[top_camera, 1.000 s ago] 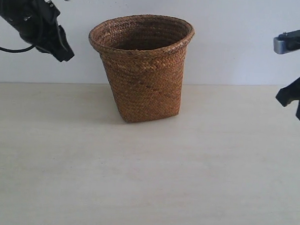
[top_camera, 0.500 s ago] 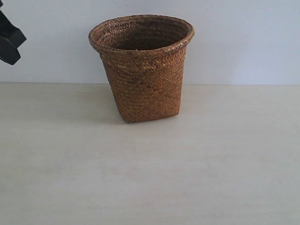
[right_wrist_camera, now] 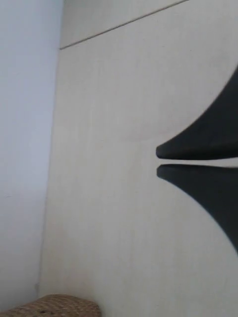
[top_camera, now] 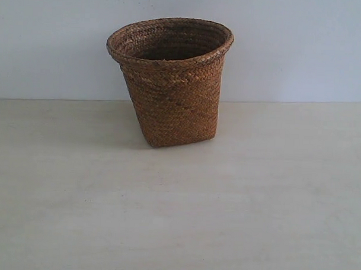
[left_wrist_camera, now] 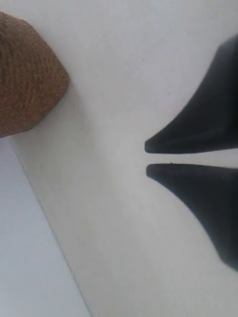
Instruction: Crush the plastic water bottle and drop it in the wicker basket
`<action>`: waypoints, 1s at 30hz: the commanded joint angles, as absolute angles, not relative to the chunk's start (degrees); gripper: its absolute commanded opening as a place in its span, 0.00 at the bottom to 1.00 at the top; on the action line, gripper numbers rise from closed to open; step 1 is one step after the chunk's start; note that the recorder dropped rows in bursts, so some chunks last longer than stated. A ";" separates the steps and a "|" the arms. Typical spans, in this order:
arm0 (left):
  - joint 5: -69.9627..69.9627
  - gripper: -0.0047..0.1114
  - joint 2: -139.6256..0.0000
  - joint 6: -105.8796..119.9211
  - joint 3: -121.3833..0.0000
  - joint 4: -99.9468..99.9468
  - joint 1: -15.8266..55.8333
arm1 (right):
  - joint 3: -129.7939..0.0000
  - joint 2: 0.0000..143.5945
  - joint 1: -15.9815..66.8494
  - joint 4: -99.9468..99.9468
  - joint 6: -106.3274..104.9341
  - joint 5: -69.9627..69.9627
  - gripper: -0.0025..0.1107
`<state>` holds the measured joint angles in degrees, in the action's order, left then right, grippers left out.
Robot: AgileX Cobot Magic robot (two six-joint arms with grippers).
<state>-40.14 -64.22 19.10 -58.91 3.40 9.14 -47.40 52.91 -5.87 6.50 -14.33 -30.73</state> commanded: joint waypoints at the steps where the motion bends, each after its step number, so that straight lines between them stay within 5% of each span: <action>1: -30.12 0.08 -57.99 17.49 -50.07 3.51 9.04 | -42.01 46.40 -6.14 8.40 -16.37 -24.10 0.02; 30: -8.57 0.08 -17.71 3.25 -13.00 5.40 9.14 | -8.89 1.75 2.46 13.14 -11.77 -9.00 0.02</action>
